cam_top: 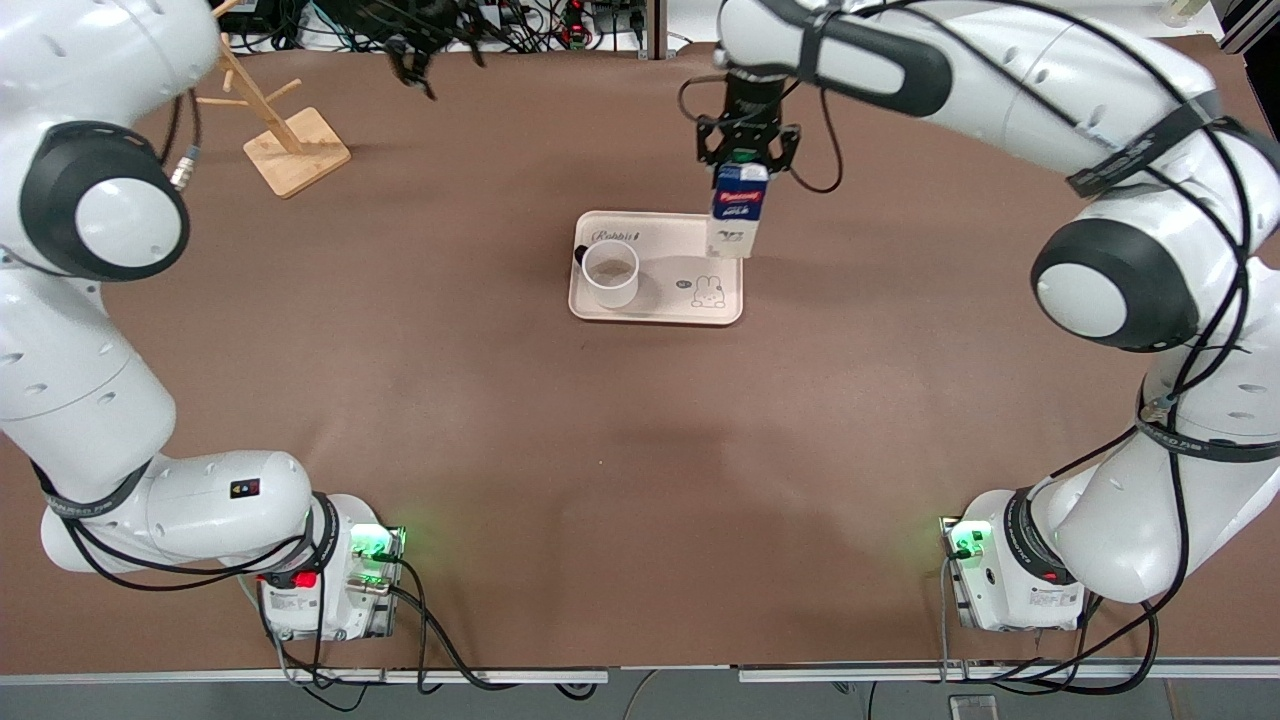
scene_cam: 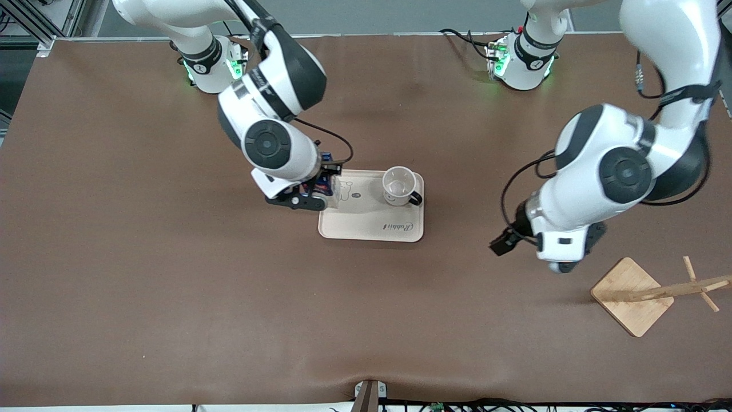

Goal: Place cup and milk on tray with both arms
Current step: 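Carry the milk to the tray with the right gripper while the left gripper withdraws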

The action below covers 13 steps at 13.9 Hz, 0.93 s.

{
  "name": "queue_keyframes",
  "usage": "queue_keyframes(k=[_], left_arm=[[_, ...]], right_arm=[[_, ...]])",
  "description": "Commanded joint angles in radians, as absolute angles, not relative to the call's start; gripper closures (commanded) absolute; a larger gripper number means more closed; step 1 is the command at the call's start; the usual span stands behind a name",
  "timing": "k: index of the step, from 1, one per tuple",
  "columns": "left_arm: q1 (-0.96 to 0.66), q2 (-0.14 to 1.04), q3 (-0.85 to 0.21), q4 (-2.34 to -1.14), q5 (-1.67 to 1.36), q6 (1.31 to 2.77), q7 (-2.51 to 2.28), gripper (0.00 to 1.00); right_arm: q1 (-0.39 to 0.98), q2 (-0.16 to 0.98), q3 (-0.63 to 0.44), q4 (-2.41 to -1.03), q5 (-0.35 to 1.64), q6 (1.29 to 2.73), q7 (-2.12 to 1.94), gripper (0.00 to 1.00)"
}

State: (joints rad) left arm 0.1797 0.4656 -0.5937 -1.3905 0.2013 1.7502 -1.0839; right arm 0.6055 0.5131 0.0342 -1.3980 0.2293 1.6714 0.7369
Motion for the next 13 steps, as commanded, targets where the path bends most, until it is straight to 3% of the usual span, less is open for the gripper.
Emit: queue_keyframes(k=[1,7,9,11,13], left_arm=[[0.241,0.376,-0.597,-1.41,0.218,1.66,-0.912,0.0],[0.278,0.241,-0.569,-1.385,0.218,1.546,-0.6,0.0],[0.192,0.201,-0.426,-1.391,0.206,1.536,-0.464,0.0],[0.125,0.155,-0.315,-1.396,0.18,1.511,-0.346,0.0],[0.066,0.106,-0.208,-1.413,0.143,1.502,-0.266,0.0]], right_arm=[[0.649,0.583,0.025,-1.358,0.242,1.701,0.75,0.67],[0.666,0.629,0.023,-1.364,0.233,1.741,0.753,0.67],[0.667,0.638,0.021,-1.365,0.233,1.741,0.75,0.62],[0.669,0.644,0.023,-1.365,0.233,1.743,0.753,0.43],[0.667,0.647,0.023,-1.367,0.236,1.784,0.753,0.3]])
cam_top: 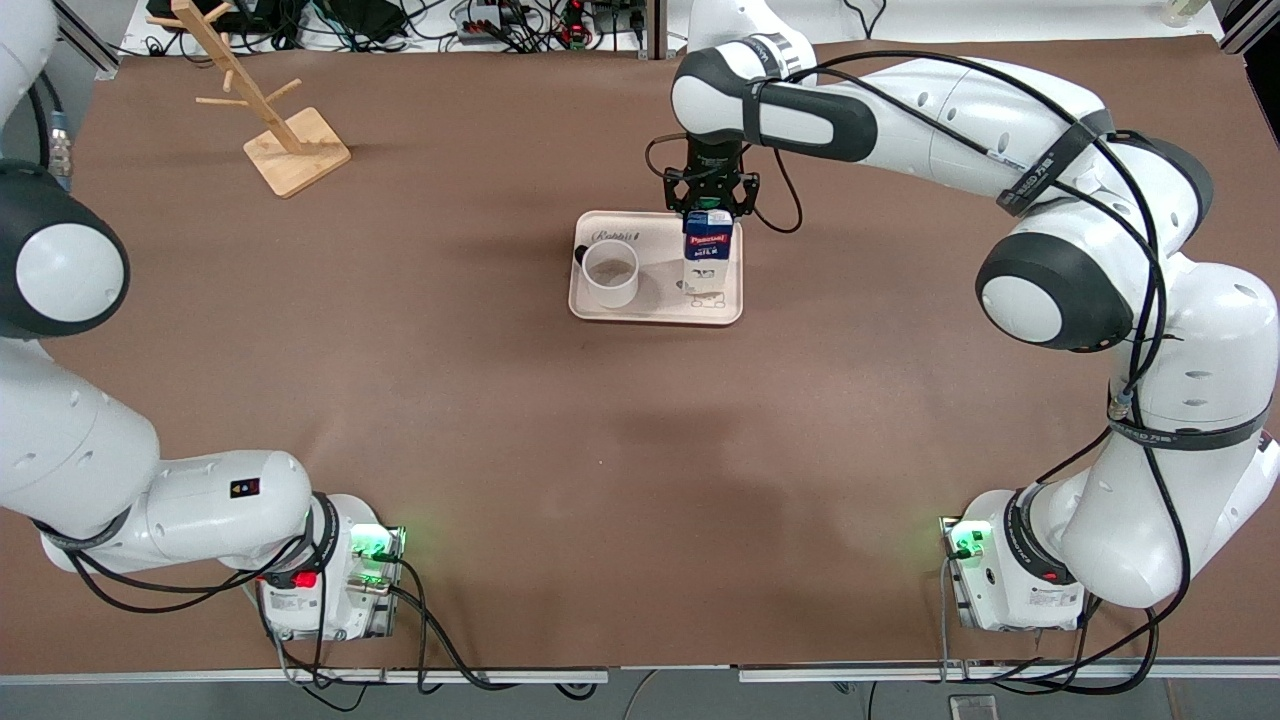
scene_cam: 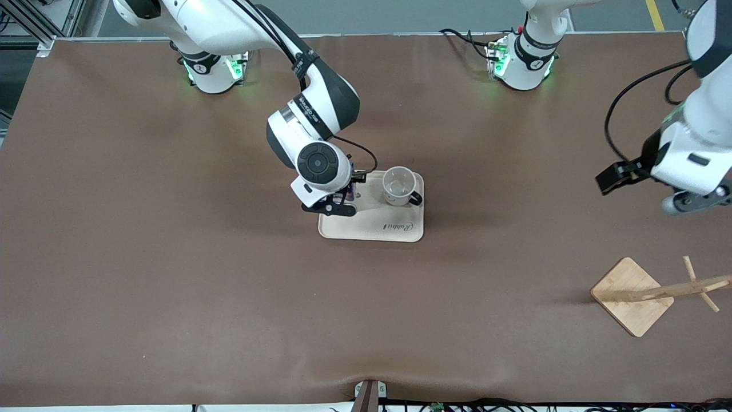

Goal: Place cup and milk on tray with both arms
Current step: 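Carry the milk to the tray with the right gripper while the left gripper withdraws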

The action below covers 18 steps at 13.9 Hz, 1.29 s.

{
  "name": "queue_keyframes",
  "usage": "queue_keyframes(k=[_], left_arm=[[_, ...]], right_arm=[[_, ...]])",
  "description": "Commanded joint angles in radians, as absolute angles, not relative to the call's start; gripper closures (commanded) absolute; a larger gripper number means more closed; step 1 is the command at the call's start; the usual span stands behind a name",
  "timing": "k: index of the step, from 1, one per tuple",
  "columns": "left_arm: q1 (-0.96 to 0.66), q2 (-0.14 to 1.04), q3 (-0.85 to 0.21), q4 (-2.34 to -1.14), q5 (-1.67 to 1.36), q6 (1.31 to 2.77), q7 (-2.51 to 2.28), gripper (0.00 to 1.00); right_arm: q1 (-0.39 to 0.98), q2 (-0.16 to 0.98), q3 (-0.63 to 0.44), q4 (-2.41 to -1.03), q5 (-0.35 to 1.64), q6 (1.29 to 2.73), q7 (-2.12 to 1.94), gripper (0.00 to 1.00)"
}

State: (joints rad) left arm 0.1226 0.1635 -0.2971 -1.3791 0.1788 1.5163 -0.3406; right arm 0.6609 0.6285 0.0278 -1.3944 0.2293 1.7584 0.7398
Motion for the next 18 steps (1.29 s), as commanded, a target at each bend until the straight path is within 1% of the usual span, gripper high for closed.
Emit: queue_keyframes(k=[1,2,3,4,5,7,8,10,13,18], left_arm=[[0.033,0.088,-0.14,-1.423,0.124,1.49,-0.215,0.0],[0.005,0.065,-0.091,-1.442,0.103,1.488,-0.16,0.0],[-0.003,0.043,-0.062,-1.463,0.091,1.488,-0.134,0.0],[-0.003,0.017,-0.057,-1.492,0.081,1.491,-0.13,0.0],[-0.002,-0.013,-0.057,-1.532,0.074,1.502,-0.13,0.0],[-0.002,-0.086,-0.055,-1.624,0.06,1.548,-0.13,0.0],[-0.002,-0.095,-0.057,-1.638,0.046,1.558,-0.132,0.0],[0.0,-0.109,-0.061,-1.652,0.025,1.562,-0.144,0.0],[0.014,-0.123,-0.101,-1.664,0.023,1.56,-0.167,0.0],[0.012,-0.124,-0.117,-1.661,-0.003,1.56,-0.229,0.0]], right_arm=[[0.669,0.649,0.021,-1.368,0.236,1.795,0.753,0.17],[0.669,0.65,0.021,-1.368,0.235,1.795,0.753,0.08],[0.667,0.65,0.023,-1.368,0.235,1.795,0.752,0.07],[0.669,0.65,0.021,-1.367,0.235,1.795,0.752,0.06],[0.667,0.652,0.021,-1.368,0.235,1.795,0.753,0.02],[0.667,0.652,0.021,-1.368,0.235,1.795,0.753,0.01],[0.667,0.652,0.021,-1.368,0.235,1.795,0.755,0.0],[0.667,0.65,0.021,-1.368,0.235,1.793,0.756,0.0],[0.669,0.65,0.021,-1.368,0.235,1.793,0.756,0.0],[0.669,0.65,0.021,-1.367,0.235,1.793,0.759,0.0]])
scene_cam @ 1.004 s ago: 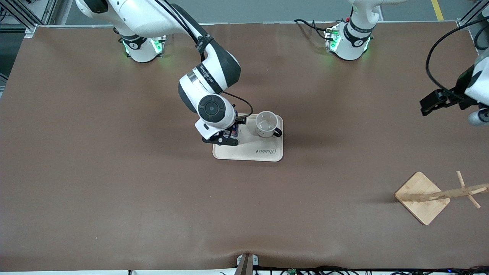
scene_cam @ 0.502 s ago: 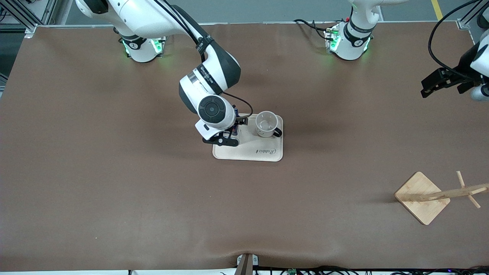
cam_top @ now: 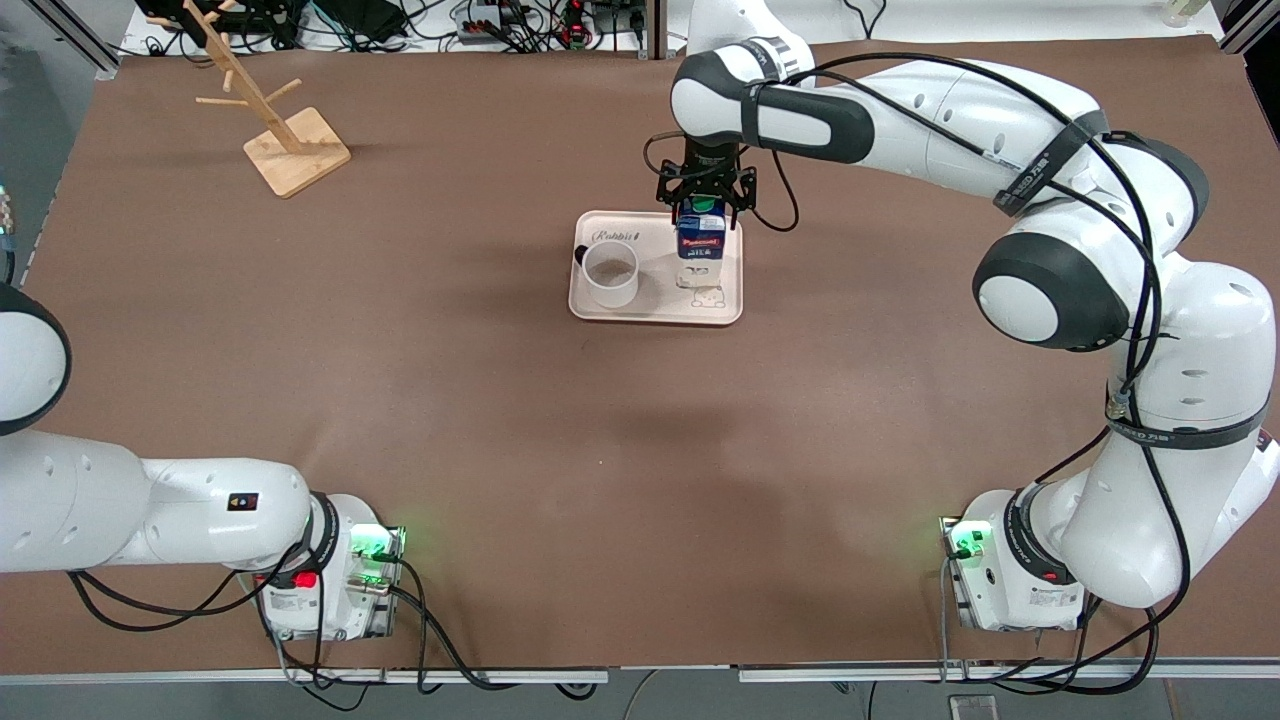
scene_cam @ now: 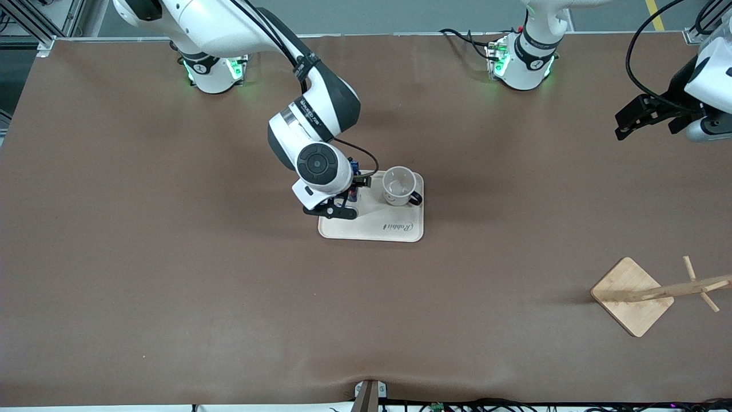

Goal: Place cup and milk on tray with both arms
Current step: 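Lower the milk carton onto the tray beside the mug, open the right gripper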

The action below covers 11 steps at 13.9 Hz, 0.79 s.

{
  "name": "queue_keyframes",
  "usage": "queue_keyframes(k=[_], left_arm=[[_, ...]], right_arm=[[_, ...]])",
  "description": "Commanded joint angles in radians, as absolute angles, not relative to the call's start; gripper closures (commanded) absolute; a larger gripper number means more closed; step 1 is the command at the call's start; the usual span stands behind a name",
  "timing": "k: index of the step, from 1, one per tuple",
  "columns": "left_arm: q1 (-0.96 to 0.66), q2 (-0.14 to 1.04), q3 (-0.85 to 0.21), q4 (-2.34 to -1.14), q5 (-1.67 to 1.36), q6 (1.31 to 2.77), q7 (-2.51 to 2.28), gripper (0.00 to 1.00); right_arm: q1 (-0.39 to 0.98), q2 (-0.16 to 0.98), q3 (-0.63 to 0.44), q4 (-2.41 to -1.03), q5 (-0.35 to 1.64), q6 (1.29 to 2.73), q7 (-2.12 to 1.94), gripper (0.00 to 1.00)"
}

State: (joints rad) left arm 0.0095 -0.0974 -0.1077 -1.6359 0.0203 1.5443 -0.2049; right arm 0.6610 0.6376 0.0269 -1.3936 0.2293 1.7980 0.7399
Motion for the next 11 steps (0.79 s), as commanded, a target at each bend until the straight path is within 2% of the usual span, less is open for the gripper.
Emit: queue_keyframes(k=[1,11], left_arm=[[0.012,-0.126,-0.117,-1.661,-0.003,1.56,-0.229,0.0],[0.011,-0.121,-0.115,-1.655,-0.005,1.554,-0.209,0.0]], right_arm=[[0.667,0.65,0.023,-1.367,0.236,1.793,0.759,0.0],[0.652,0.635,0.021,-1.358,0.245,1.783,0.752,0.0]])
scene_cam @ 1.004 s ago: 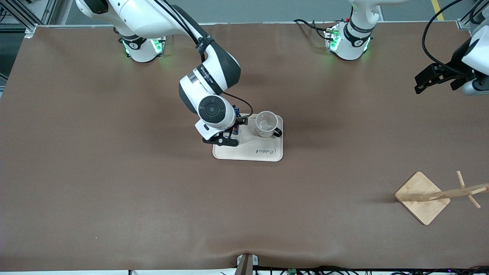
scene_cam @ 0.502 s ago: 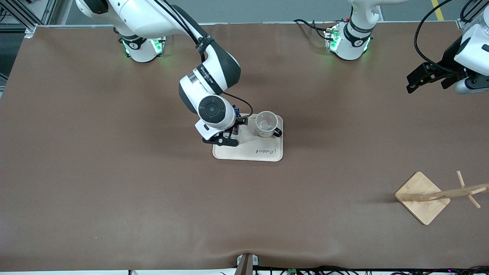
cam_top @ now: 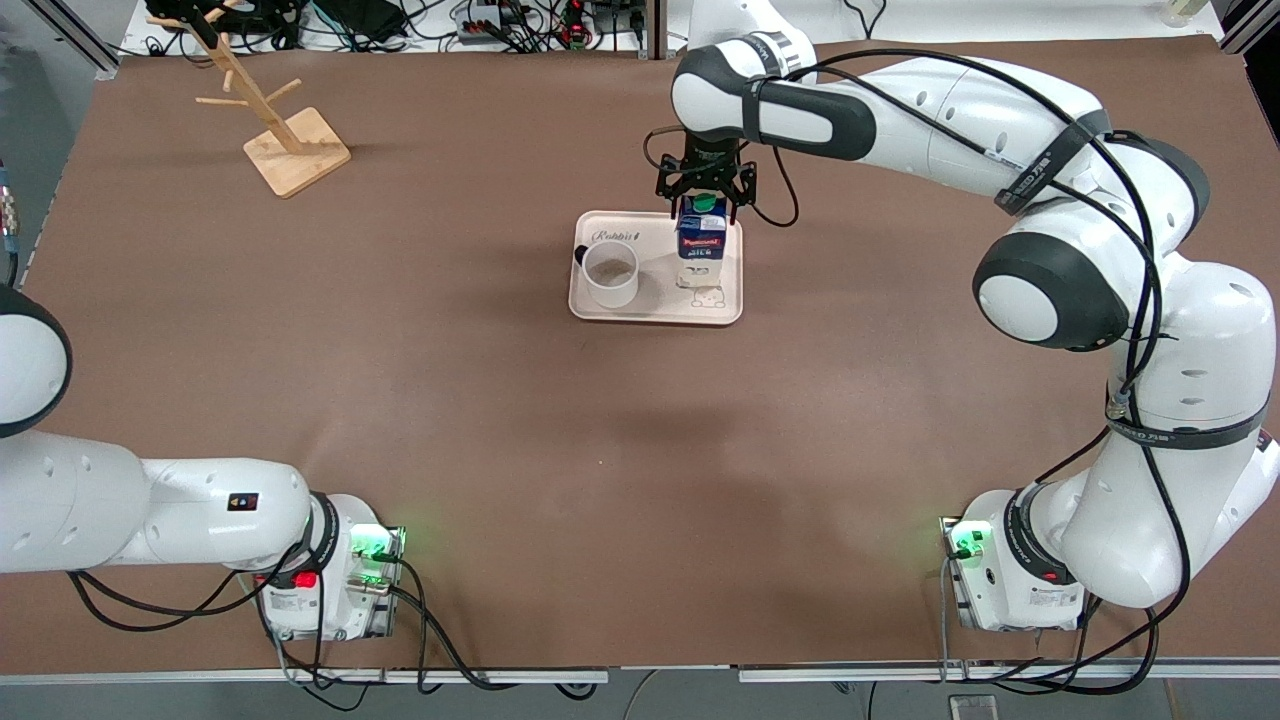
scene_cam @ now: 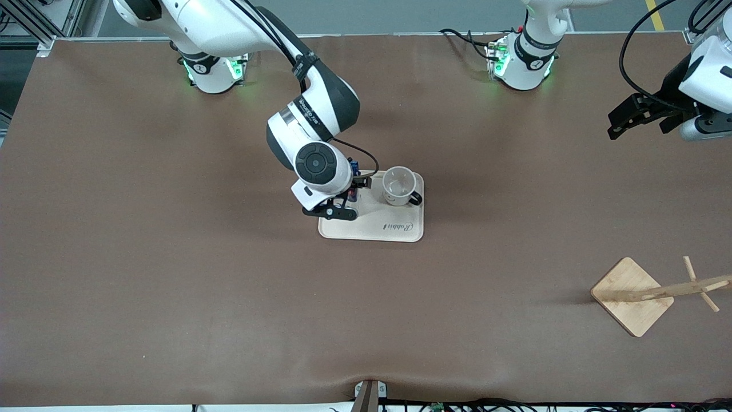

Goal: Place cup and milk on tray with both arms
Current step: 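Lower the milk carton onto the tray beside the mug, open the right gripper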

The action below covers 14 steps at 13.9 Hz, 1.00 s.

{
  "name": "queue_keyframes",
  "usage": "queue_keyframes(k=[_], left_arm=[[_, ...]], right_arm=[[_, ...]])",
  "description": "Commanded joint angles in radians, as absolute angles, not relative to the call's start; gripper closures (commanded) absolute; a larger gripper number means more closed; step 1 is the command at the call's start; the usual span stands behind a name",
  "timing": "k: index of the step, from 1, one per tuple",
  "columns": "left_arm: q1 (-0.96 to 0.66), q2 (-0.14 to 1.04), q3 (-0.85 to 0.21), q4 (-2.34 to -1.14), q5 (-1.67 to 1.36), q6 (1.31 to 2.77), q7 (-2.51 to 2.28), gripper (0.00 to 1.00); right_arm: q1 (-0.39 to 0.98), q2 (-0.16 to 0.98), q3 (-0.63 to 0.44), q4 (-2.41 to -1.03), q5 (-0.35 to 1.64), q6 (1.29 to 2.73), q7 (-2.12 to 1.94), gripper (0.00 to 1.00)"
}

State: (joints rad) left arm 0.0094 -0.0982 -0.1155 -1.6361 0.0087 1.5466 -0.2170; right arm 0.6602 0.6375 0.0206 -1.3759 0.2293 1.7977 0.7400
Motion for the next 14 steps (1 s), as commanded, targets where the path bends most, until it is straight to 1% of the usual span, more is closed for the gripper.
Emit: queue_keyframes(k=[1,5,9,11,14], left_arm=[[0.011,-0.123,-0.114,-1.657,-0.005,1.552,-0.207,0.0],[0.011,-0.126,-0.112,-1.66,-0.005,1.551,-0.207,0.0],[0.011,-0.126,-0.11,-1.661,-0.005,1.551,-0.209,0.0],[0.011,-0.126,-0.11,-1.663,-0.005,1.551,-0.207,0.0],[0.011,-0.126,-0.11,-1.663,-0.005,1.551,-0.207,0.0]], right_arm=[[0.652,0.631,0.021,-1.356,0.247,1.781,0.752,0.0],[0.628,0.571,0.015,-1.35,0.244,1.779,0.756,0.0],[0.566,0.537,-0.011,-1.232,0.218,1.778,0.744,0.0],[0.494,0.516,-0.018,-1.209,0.218,1.715,0.732,0.0],[0.361,0.471,-0.023,-1.134,0.213,1.568,0.716,0.0]])
